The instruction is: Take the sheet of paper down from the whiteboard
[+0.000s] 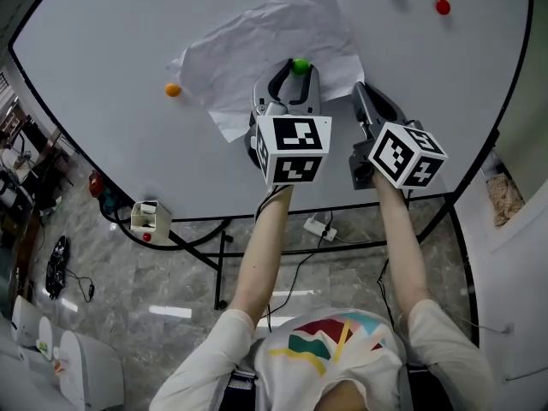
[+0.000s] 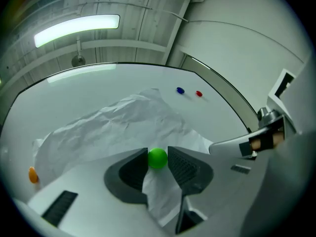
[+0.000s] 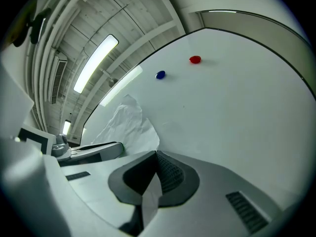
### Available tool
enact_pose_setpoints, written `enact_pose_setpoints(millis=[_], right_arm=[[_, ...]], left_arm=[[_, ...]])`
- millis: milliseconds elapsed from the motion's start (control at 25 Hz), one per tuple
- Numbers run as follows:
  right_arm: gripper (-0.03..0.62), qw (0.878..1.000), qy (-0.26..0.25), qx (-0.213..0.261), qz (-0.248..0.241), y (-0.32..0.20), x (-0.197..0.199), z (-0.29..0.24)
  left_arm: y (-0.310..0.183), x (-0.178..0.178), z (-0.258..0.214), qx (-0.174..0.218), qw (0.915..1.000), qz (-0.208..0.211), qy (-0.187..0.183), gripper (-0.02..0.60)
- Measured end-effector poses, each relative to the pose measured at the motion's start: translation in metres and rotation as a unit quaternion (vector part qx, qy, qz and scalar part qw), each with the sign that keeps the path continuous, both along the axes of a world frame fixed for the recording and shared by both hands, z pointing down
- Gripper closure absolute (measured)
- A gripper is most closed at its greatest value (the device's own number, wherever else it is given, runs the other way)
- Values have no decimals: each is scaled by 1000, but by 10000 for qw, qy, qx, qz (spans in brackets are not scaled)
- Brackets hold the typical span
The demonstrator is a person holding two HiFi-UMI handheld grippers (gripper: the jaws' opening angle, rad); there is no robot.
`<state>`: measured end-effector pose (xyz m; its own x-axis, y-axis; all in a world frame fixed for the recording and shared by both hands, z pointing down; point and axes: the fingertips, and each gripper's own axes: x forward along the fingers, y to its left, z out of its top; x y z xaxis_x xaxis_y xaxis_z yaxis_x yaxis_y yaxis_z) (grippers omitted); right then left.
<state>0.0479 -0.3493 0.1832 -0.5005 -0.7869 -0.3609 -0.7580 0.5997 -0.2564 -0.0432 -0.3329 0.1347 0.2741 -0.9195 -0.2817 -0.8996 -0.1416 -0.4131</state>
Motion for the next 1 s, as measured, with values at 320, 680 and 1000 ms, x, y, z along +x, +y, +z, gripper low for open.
enact_pose_setpoints(millis=[320, 680, 1000], right_arm=[[580, 9995, 299, 17, -7, -2, -8, 9], [580, 9952, 918, -317, -83, -2, -20, 67], [580, 9848, 1561, -759, 11, -7, -24, 124]], left_arm=[[-2, -2, -2, -77, 9999, 108, 30, 414], [-3, 3, -12, 45, 9999, 143, 69, 414], [-5, 0, -25, 97, 9998, 162, 81, 414]])
